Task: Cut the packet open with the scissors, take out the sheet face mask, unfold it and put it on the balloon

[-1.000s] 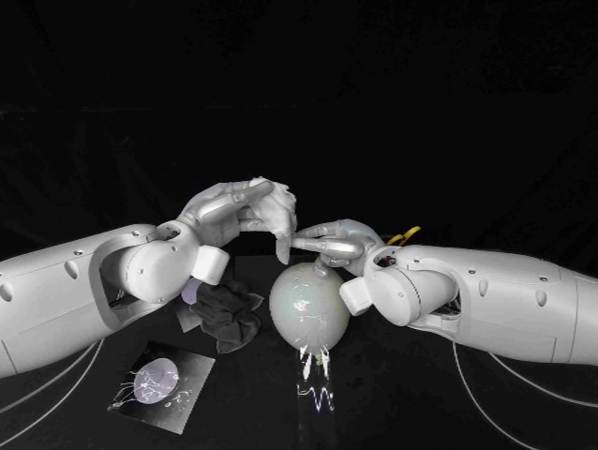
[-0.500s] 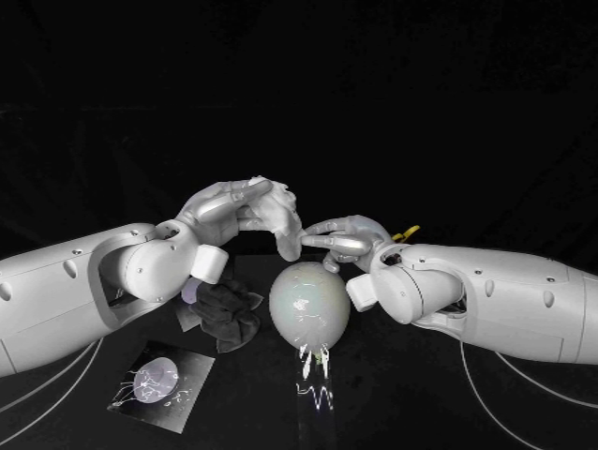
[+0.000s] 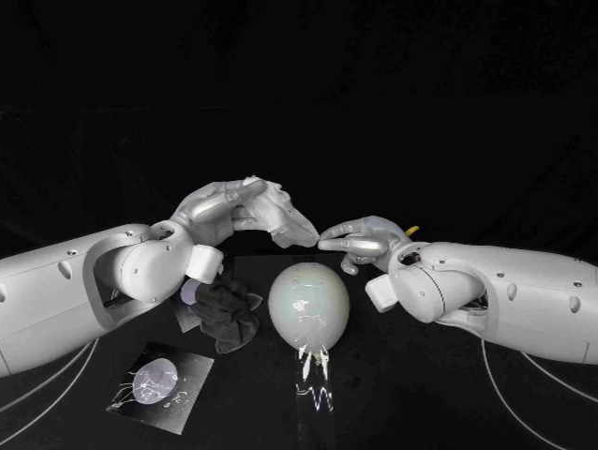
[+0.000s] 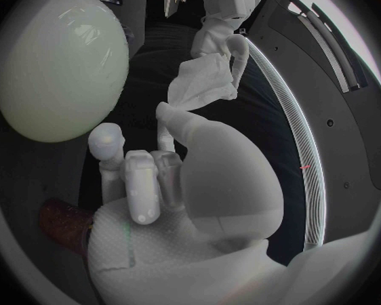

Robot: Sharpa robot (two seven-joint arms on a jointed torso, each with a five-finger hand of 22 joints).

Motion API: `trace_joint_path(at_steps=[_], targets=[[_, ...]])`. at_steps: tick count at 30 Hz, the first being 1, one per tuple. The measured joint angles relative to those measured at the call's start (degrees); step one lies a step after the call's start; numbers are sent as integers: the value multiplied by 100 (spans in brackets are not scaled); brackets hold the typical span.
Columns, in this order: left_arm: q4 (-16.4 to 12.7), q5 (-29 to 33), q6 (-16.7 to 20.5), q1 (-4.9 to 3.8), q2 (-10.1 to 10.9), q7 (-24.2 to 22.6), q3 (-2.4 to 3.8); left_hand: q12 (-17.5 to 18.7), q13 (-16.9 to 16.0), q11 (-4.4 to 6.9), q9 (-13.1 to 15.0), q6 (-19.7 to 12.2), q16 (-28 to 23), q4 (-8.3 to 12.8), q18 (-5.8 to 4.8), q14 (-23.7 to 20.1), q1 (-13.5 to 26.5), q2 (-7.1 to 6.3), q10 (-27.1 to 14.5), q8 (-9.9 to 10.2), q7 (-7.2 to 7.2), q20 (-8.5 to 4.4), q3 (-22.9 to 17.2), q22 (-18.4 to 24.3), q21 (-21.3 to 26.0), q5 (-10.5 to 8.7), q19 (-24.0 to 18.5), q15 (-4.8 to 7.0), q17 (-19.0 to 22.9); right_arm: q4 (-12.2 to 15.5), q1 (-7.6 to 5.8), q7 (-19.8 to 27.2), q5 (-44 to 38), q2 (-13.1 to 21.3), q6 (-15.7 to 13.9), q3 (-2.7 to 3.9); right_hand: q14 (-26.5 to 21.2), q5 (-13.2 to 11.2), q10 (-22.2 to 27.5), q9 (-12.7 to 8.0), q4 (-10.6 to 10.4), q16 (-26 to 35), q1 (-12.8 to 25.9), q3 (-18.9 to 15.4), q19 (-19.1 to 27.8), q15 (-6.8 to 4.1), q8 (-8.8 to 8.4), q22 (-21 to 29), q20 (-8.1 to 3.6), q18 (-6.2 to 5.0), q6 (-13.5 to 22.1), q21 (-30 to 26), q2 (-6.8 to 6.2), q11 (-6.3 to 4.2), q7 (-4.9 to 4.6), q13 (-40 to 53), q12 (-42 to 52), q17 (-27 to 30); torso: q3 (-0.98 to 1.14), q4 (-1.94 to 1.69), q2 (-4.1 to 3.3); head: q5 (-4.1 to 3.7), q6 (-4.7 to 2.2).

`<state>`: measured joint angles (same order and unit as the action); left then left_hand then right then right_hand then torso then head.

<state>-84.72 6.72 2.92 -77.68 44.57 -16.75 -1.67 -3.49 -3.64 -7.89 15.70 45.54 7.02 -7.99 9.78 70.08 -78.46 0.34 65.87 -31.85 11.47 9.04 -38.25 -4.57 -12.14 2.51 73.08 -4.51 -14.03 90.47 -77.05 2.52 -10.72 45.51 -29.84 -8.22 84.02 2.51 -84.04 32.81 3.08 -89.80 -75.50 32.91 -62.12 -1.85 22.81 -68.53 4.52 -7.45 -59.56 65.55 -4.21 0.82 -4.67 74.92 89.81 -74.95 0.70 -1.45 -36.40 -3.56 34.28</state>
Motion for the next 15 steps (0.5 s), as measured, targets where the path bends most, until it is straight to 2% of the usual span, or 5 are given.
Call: trace_joint_path(at_steps=[8,11,12,13,15], targets=[[-8,76,125,-1,-17,-104,-2,0,0,0,-9,12,-67,0,-1,-194,0,0,0,1,12,40,0,46,81,0,-229,-43,2,82,-1,-243,-275,76,25,-3,-1,0,0,9,23,0,45,25,32,1,1,37,-32,1,11,-54,0,0,8,-2,-1,1,2,-1,2,5,-18],[-14,111,163,-1,-27,-125,-4,0,0,0,-28,22,-114,0,-1,-256,0,0,0,34,23,69,0,64,139,0,-362,-81,11,116,-2,-231,-281,76,-4,-4,-1,0,1,57,16,3,164,80,344,1,1,249,-16,3,116,-326,-30,0,-12,-1,-128,5,2,-2,1,5,-23],[-18,124,176,-1,-31,-128,-4,0,0,0,-38,23,-114,0,0,-263,0,0,0,39,23,76,0,65,152,0,-387,-75,12,128,-2,-202,-272,74,-18,-5,-4,2,9,48,-34,101,332,33,763,19,-129,549,19,-35,358,-700,-44,42,-100,0,-557,5,2,-2,0,5,-23],[-23,134,186,-1,-34,-129,-4,0,0,0,-39,23,-114,0,-1,-267,0,0,0,44,23,87,0,65,155,-1,-408,-78,12,136,-3,-172,-261,72,-29,-5,-49,20,144,-51,-123,299,531,-40,1176,105,-341,809,58,-110,636,-1065,-67,182,-218,0,-1172,5,2,-3,-1,5,-23],[-32,152,204,-1,-39,-130,-4,0,0,-3,-39,28,-137,0,0,-285,0,0,-3,45,27,96,0,74,181,-1,-476,-93,12,149,-3,-94,-242,67,-53,-6,-243,28,473,-141,-195,547,662,-110,1393,199,-530,936,97,-148,891,-1262,-139,263,-335,-12,-1841,73,1,-3,-4,14,-23]])
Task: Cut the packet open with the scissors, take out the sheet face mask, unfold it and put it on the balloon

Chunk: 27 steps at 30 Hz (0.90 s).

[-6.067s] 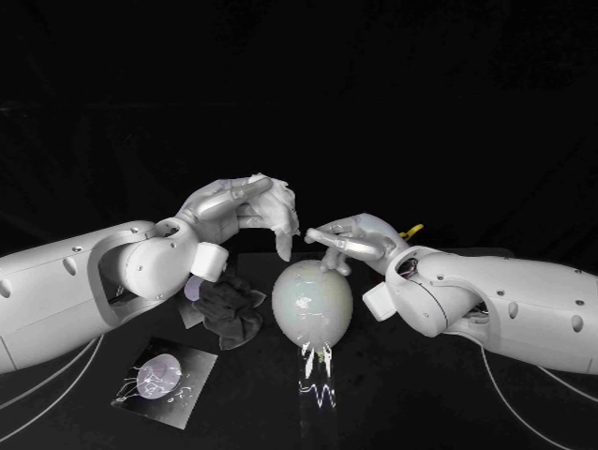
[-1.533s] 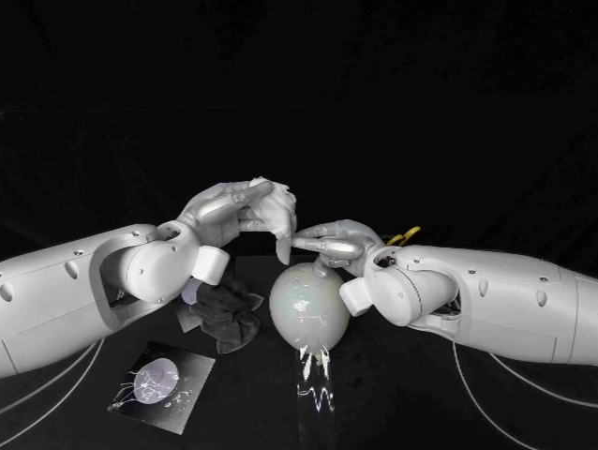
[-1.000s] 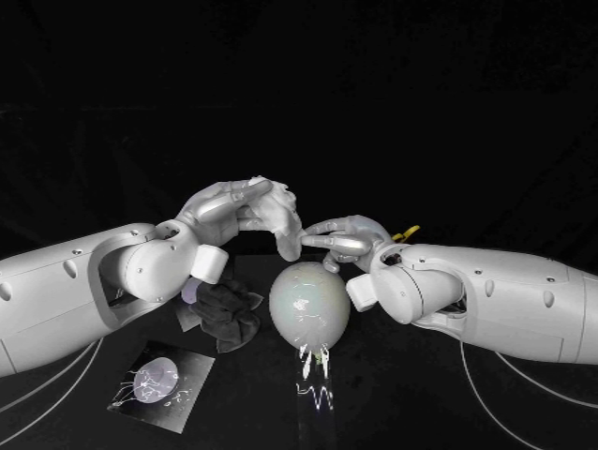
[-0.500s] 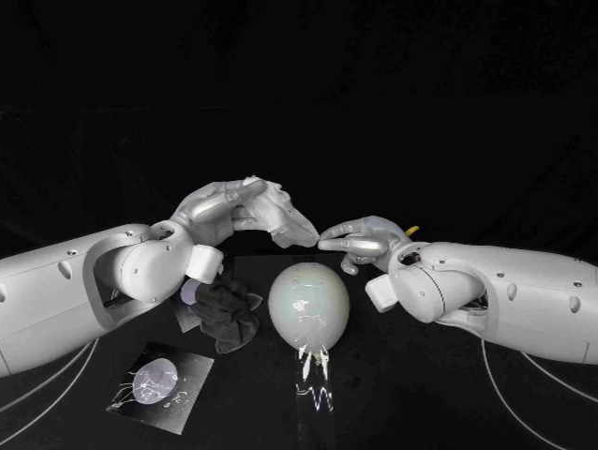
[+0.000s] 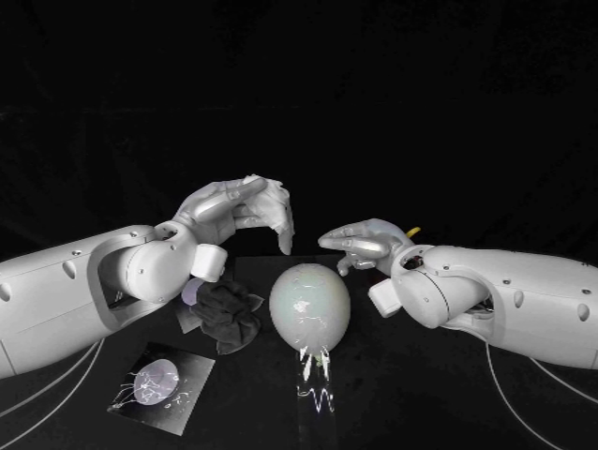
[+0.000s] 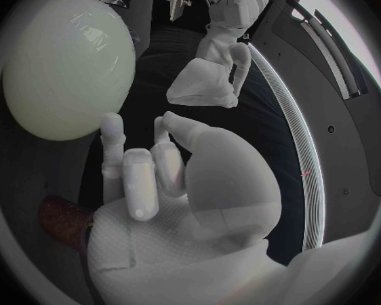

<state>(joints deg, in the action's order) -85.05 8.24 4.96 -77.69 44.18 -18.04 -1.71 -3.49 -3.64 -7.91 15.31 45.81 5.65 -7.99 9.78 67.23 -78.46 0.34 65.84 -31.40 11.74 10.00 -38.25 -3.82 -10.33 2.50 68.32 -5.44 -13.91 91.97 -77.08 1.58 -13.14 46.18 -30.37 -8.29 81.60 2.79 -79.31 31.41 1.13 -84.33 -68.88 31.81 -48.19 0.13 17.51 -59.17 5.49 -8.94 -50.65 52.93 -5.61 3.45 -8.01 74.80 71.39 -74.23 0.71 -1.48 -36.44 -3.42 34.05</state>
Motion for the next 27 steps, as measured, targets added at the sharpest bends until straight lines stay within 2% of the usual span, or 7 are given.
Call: trace_joint_path(at_steps=[1,3,7,9,16,22,27], targets=[[-4,8,13,0,-2,1,0,0,0,-15,-5,4,-9,0,-1,-13,0,0,-15,17,4,6,0,3,36,0,-56,-13,4,10,0,70,4,0,-20,0,-189,0,227,-49,-12,156,40,-52,107,67,-108,54,45,0,137,-108,-41,42,-91,-120,-367,144,-1,-1,-2,4,0],[-9,18,37,0,-1,10,-1,0,2,-41,-11,5,-16,1,0,-52,0,0,-41,38,5,28,1,3,89,0,-163,-29,9,23,0,195,-10,3,-60,-2,-400,0,460,-97,1,335,-5,-95,218,131,-213,120,98,0,227,-241,-91,122,-170,-330,-761,358,-1,-3,-3,16,0],[-23,29,94,0,11,41,-1,0,11,-102,-45,15,-62,52,-1,-103,0,-2,-106,105,15,55,16,3,118,0,-232,-61,24,70,0,508,-220,47,-191,-2,-475,0,530,-119,25,410,-60,-93,248,149,-235,181,128,0,221,-325,-125,147,-166,-467,-899,454,-2,-2,-3,47,-3],[-32,32,125,1,20,66,-2,0,10,-132,-59,-28,-62,74,-1,-110,9,-69,-178,169,30,75,38,3,128,0,-251,-68,27,113,0,684,-488,90,-301,-2,-393,0,400,-127,91,349,-185,-68,248,139,-235,196,128,1,109,-357,-55,127,-141,-378,-733,339,-2,-2,-3,64,-3],[-59,45,198,19,12,161,-46,0,15,-229,-183,-473,-144,23,-2,-251,171,-291,-439,457,-76,156,221,0,183,1,-393,-152,67,343,21,1114,-1797,186,-774,-2,-118,0,90,-201,125,147,-246,-89,188,91,-325,200,188,1,-54,-358,-12,88,-101,-86,-250,13,-2,3,-3,132,-5],[-87,113,220,91,-15,205,-97,0,15,-377,-293,-683,-189,-301,-1,-628,596,-697,-775,648,-109,330,748,21,440,1,-836,-319,158,543,75,1308,-3039,210,-1235,-1,-19,22,-24,-233,125,65,-246,-89,175,90,-363,202,201,-80,-122,-358,-12,84,-89,17,-57,-68,-2,4,-5,164,-9],[-93,200,213,130,-28,206,-116,0,10,-427,-333,-683,-189,-594,-2,-838,836,-835,-903,702,-109,471,1150,20,556,1,-1066,-390,213,619,105,1348,-3835,175,-1499,0,24,22,-74,-270,141,33,-246,-105,131,85,-390,189,199,-79,-171,-358,-12,95,-86,26,59,-84,-2,2,-5,185,3]])
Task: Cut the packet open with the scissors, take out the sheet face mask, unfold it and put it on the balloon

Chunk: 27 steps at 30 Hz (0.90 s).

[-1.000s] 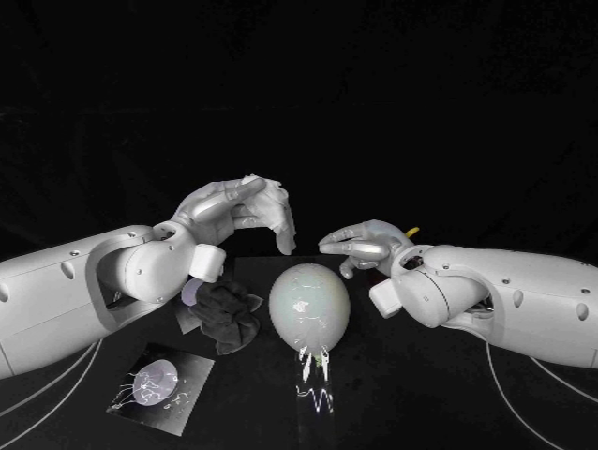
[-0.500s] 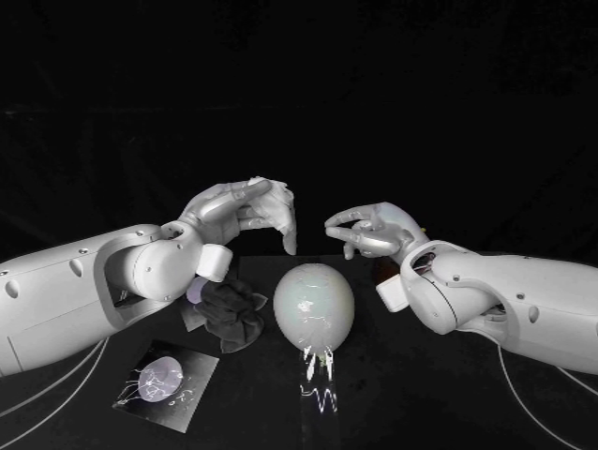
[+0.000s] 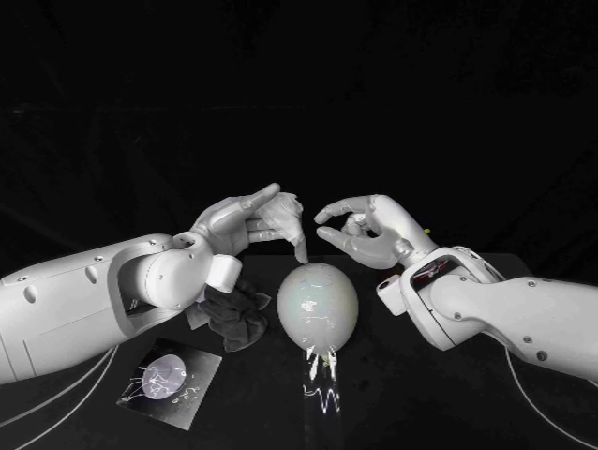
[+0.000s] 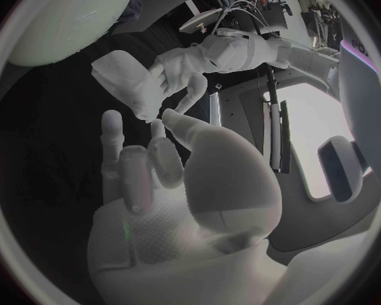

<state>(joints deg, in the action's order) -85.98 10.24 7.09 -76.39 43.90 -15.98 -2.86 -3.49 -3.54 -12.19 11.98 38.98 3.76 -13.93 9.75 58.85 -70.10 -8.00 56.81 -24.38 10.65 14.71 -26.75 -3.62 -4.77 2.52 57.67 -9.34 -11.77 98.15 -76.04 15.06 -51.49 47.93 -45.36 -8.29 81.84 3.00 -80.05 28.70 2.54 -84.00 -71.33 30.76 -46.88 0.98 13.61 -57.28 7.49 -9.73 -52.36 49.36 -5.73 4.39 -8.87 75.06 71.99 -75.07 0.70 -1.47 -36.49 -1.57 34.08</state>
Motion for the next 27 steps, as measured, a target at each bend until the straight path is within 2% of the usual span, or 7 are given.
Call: trace_joint_path(at_steps=[8,12,15,16,19,25,27], targets=[[-39,114,-45,23,-4,-13,-9,0,-5,-51,-56,-93,0,-220,-1,-241,53,-53,-196,79,-30,133,458,0,105,0,-331,-69,67,10,62,-180,-1059,-181,-285,1,67,0,-97,-60,0,-76,-23,0,-21,-8,-62,-15,21,1,-57,22,-23,-45,17,0,155,2,0,-7,-3,17,12],[-68,144,-106,30,0,-8,-12,0,-5,-78,-75,-118,0,-179,-1,-315,-123,17,-255,94,-11,151,527,-1,105,0,-427,-86,89,-54,74,-370,-1436,-256,-401,1,67,0,-114,-73,0,-77,-23,0,-20,-8,-89,-15,20,1,-72,22,-23,-29,5,-2,178,12,-4,-10,-4,25,21],[-71,159,-172,36,3,8,-13,0,-5,-109,-123,-238,0,347,-3,-504,-944,209,-467,201,-31,171,161,-1,105,15,-573,-127,141,-99,78,-530,-1683,-301,-485,1,67,0,-114,-87,9,-77,-40,-10,-40,-8,-89,-22,0,2,-86,22,-40,-29,6,-5,178,17,-4,-11,-4,36,28],[-71,160,-179,36,3,9,-13,0,-5,-108,-127,-239,0,393,-3,-514,-1011,218,-478,202,-33,177,129,-1,105,15,-580,-125,144,-104,79,-545,-1705,-305,-493,1,67,0,-114,-87,15,-77,-40,-16,-40,-8,-89,-22,1,2,-86,22,-40,-29,6,-5,178,17,-4,-10,-4,37,29],[-70,166,-263,46,9,27,-14,0,-3,-123,-173,-290,0,977,-4,-637,-1685,255,-617,276,-42,159,-375,-7,105,15,-707,-142,187,-154,82,-720,-1940,-353,-558,1,67,0,-114,-103,15,-76,-60,-16,-40,-8,-122,-22,1,3,-90,22,-60,-29,9,-5,185,17,-4,-10,-4,38,35],[-69,159,-439,58,16,50,-15,0,0,-163,-282,-298,0,1805,-5,-749,-1866,176,-862,402,-51,148,-1273,-49,47,15,-962,-196,291,-209,89,-1068,-2366,-380,-606,3,112,0,-165,-140,39,-122,-73,-39,-40,-9,-144,-34,1,5,-181,45,-140,-40,19,-16,287,16,-4,-5,2,31,46],[-73,150,-506,61,19,53,-15,0,9,-164,-322,-298,0,2090,-6,-748,-1902,212,-946,443,-51,127,-1558,-72,-6,14,-1021,-195,333,-211,93,-1196,-2516,-369,-605,3,118,0,-165,-148,39,-124,-68,-40,-40,-16,-144,-38,0,6,-195,45,-145,-40,33,-16,288,15,-4,-4,3,27,47]])
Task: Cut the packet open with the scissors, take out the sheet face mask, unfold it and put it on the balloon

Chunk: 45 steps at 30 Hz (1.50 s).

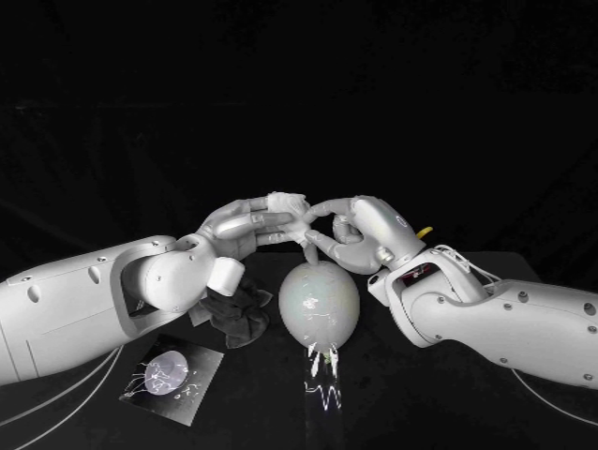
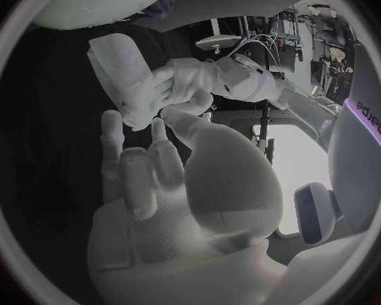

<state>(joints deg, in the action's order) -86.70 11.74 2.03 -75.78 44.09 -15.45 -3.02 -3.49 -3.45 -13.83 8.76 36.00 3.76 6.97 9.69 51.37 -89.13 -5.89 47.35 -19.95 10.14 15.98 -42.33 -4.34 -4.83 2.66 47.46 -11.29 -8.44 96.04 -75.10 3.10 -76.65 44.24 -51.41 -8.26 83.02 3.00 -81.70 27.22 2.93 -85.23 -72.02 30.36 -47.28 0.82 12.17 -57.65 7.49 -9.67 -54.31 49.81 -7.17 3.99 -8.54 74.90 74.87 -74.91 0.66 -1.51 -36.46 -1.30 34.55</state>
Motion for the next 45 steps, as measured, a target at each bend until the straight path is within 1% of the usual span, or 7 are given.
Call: trace_joint_path(at_steps=[10,15,17,19,26,33,45], targets=[[-14,-82,-217,7,14,2,0,0,5,0,-71,-50,0,593,-2,-9,-159,159,-120,54,-9,-95,-259,-178,-312,0,36,-9,112,109,47,-346,-395,96,4,-1,40,0,-39,-19,0,-33,-22,0,-31,-2,0,-9,-8,3,-101,0,-22,0,18,3,74,-4,5,7,3,-12,4],[-18,-131,-269,9,13,2,0,0,4,0,-72,-50,0,664,-2,3,-240,240,-119,54,-9,-135,-250,-237,-394,0,35,3,141,129,61,-435,-491,114,-3,-1,40,0,-60,-28,0,-33,-22,0,-40,-2,0,-9,1,6,-127,0,-22,-21,24,4,96,-4,7,6,4,-14,-10],[-18,-145,-280,9,12,1,1,0,4,12,-84,-93,0,674,-90,3,-240,241,-130,54,-12,-164,-259,-246,-395,0,1,3,160,130,66,-459,-515,113,-5,-1,40,0,-60,-28,0,-32,-22,0,-40,-2,0,-8,0,7,-130,0,-22,-21,28,4,96,-4,7,5,4,-16,-14],[-18,-158,-291,11,11,1,1,0,11,-1,-100,-143,0,702,-90,-30,-192,288,-243,54,-20,-137,-340,-246,-395,0,-182,-30,197,130,74,-483,-539,107,-7,-1,51,0,-60,-35,0,-48,-22,0,-40,-13,0,-12,1,38,-131,5,-22,-21,28,5,135,-3,7,4,3,-21,-16],[-19,-190,-330,11,10,-3,1,0,17,-40,-164,-280,0,805,-90,-134,-30,502,-494,77,-31,-30,-1364,-236,-421,0,-429,-54,291,124,94,-543,-616,67,-21,-1,62,0,-121,-51,0,-81,-22,0,-61,-23,0,-23,-20,32,-178,22,-22,-39,35,5,212,1,5,-1,0,-30,-3],[-22,-207,-408,12,6,-12,1,25,35,-68,-213,-433,0,810,-91,-338,209,503,-832,112,-62,42,-2097,-178,-421,0,-759,-93,360,124,102,-581,-701,35,-60,0,61,0,-123,-60,0,-90,-22,0,-61,-23,0,-24,-21,-22,-197,22,-22,-40,54,3,242,1,3,-2,-1,-36,10],[-32,-218,-518,12,4,-21,1,50,44,-82,-231,-501,0,781,-91,-592,320,497,-1060,112,-71,59,-2393,-149,-397,0,-917,-121,401,57,108,-609,-905,-87,-210,3,60,0,-164,-85,1,-120,-47,1,-82,-22,-45,-38,-42,-18,-198,43,-47,-40,56,1,289,-4,4,1,-2,-27,27]])
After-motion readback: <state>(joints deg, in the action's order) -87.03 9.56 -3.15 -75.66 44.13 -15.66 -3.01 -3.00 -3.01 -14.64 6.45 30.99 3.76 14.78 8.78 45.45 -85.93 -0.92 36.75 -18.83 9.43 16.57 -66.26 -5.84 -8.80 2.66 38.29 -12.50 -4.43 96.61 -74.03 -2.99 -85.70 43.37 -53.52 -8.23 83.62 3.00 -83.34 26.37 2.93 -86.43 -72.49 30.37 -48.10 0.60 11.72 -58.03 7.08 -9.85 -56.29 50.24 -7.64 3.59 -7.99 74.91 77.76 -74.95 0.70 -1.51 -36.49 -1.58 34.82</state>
